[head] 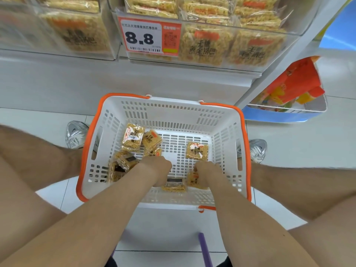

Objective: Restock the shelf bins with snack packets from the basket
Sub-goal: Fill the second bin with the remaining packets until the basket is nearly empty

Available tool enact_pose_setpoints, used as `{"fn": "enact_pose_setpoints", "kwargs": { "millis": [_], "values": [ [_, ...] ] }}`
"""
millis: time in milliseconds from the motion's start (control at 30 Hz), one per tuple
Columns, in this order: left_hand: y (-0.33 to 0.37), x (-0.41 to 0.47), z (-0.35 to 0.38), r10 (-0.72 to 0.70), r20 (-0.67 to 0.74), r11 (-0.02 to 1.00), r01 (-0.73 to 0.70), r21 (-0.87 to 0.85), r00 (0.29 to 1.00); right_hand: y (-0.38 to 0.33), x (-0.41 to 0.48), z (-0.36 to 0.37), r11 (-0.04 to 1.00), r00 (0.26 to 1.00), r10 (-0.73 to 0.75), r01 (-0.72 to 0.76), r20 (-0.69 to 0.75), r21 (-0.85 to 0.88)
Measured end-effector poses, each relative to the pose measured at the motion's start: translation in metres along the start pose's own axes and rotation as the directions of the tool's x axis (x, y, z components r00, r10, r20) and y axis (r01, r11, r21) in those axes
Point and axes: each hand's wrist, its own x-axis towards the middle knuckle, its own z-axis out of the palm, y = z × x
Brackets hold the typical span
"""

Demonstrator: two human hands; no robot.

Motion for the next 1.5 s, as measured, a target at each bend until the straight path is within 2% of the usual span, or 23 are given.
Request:
{"fn": "enact_pose_setpoints", "kwargs": {
  "millis": [67,200,267,367,467,567,700,800,967,1100,1200,1300,1400,1500],
  "values": [
    [-0.001,-0.002,-0.004,-0.007,0.003,1.000,0.007,-0.010,1.000,0.000,0.000,-0.005,0.999,1.000,0.012,-0.011,-0.028,0.042],
    [-0.006,-0.004,-0.008,-0.013,-0.023,0.993,0.011,-0.116,1.000,-0.002,-0.004,-0.036,0.963,0.992,-0.009,0.042,-0.124,0.266],
    [-0.008,-0.003,-0.012,-0.025,-0.092,0.970,0.002,-0.242,0.995,-0.001,-0.010,-0.059,0.914,0.969,-0.037,0.131,-0.243,0.384],
    [-0.012,-0.004,-0.021,-0.075,-0.278,0.892,-0.060,-0.447,0.958,-0.003,-0.026,-0.093,0.788,0.915,-0.100,0.313,-0.391,0.530],
    [-0.017,-0.016,-0.035,-0.115,-0.490,0.789,-0.220,-0.574,0.864,-0.008,-0.054,-0.126,0.680,0.871,-0.158,0.437,-0.465,0.588],
    [-0.021,-0.034,-0.049,-0.152,-0.684,0.790,-0.328,-0.517,0.714,-0.015,-0.084,-0.149,0.469,0.861,-0.150,0.496,-0.487,0.731],
    [-0.029,-0.069,-0.069,-0.224,-0.811,0.803,-0.369,-0.468,0.540,-0.016,-0.116,-0.170,0.291,0.806,-0.068,0.580,-0.588,0.761],
    [-0.035,-0.092,-0.079,-0.269,-0.865,0.819,-0.373,-0.436,0.423,-0.018,-0.137,-0.179,0.170,0.793,-0.029,0.604,-0.608,0.779],
    [-0.034,-0.123,-0.090,-0.282,-0.917,0.851,-0.369,-0.374,0.281,-0.032,-0.163,-0.190,0.187,0.728,-0.073,0.682,-0.682,0.707],
    [-0.039,-0.138,-0.103,-0.243,-0.937,0.865,-0.381,-0.327,0.253,-0.037,-0.182,-0.208,0.261,0.659,-0.086,0.738,-0.747,0.622],
    [-0.046,-0.155,-0.129,-0.176,-0.960,0.901,-0.358,-0.247,0.220,-0.045,-0.197,-0.232,0.314,0.575,-0.099,0.792,-0.812,0.523],
    [-0.058,-0.174,-0.162,-0.106,-0.973,0.948,-0.275,-0.161,0.206,-0.047,-0.203,-0.266,0.437,0.502,-0.064,0.791,-0.862,0.428],
    [-0.072,-0.190,-0.194,-0.057,-0.971,0.985,-0.147,-0.093,0.233,-0.047,-0.211,-0.304,0.597,0.454,-0.114,0.742,-0.883,0.305],
    [-0.082,-0.202,-0.225,-0.081,-0.932,0.997,0.028,-0.076,0.354,-0.049,-0.215,-0.338,0.702,0.399,-0.146,0.687,-0.905,0.190]
  ]
}}
